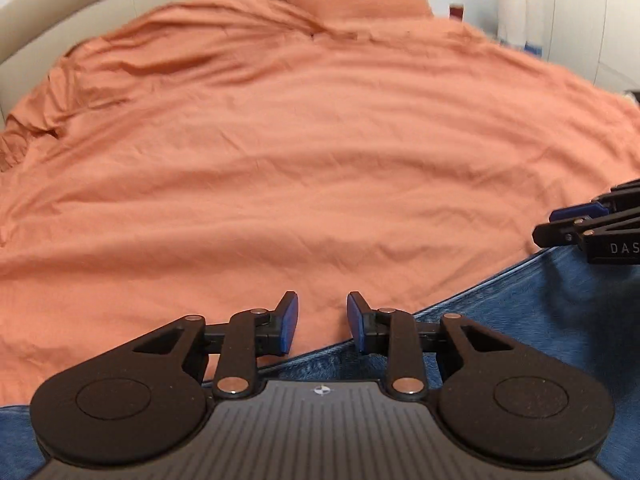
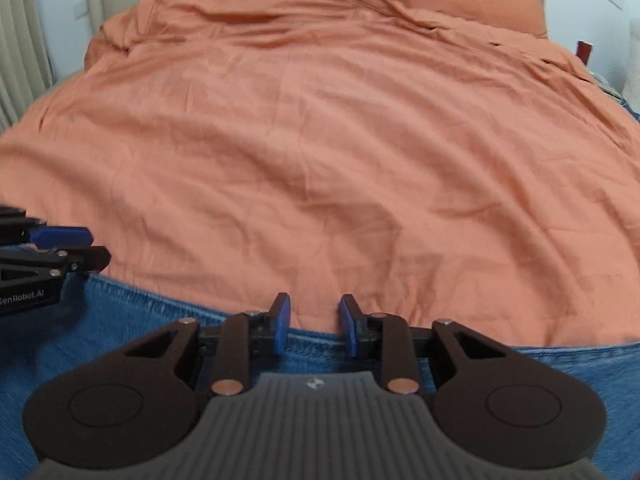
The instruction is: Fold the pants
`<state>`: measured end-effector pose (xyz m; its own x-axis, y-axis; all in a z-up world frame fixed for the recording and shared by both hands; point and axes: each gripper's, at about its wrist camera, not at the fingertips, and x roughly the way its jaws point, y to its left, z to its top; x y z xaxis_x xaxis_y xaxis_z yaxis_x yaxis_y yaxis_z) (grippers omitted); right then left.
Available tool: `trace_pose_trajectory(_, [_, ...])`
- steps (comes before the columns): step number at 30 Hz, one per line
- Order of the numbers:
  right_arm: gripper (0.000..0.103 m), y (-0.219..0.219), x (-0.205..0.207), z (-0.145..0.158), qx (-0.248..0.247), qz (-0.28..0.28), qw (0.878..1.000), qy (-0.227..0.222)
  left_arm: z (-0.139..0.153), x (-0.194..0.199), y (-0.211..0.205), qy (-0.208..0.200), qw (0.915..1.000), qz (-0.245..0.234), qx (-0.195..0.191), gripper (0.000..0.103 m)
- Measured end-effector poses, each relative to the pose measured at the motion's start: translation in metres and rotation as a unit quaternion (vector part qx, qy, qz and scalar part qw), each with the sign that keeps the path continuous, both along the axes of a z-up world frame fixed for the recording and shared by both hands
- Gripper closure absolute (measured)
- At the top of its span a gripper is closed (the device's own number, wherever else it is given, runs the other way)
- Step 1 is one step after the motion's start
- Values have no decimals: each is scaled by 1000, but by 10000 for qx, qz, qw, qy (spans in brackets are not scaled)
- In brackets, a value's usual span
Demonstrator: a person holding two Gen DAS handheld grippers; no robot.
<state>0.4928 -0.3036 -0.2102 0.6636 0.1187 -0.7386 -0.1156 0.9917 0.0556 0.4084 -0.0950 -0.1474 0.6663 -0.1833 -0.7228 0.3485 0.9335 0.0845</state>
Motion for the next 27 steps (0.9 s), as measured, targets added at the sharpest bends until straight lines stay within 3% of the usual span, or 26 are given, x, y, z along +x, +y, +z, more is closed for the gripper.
trace_pose_trajectory(7, [78, -27, -87, 35, 280, 322, 9991, -63, 26, -71, 14, 224, 9981, -568, -77, 68])
trace_pose_trajectory(10, [78, -31, -128, 34, 3, 359, 9994, 15, 20, -106, 9, 529, 9952, -829, 7, 68])
trace_pose_trajectory(14, [78, -32, -164, 14, -228, 308, 9971, 665, -1, -147, -4, 927, 9887, -1043, 543, 75])
trace_pose_trajectory(17, [78, -33, -183, -4, -366, 259, 9958, 796, -17, -162, 2, 1273, 9856, -885, 670, 76])
trace_pose_trajectory(22, [79, -37, -190, -7, -381, 199, 9951, 888, -7, -174, 27, 1493, 9859, -541, 523, 76])
trace_pose_trajectory(27, [78, -50, -197, 10, -185, 83, 9960, 875, 25, -188, 83, 1223, 9924, 50, 91, 74])
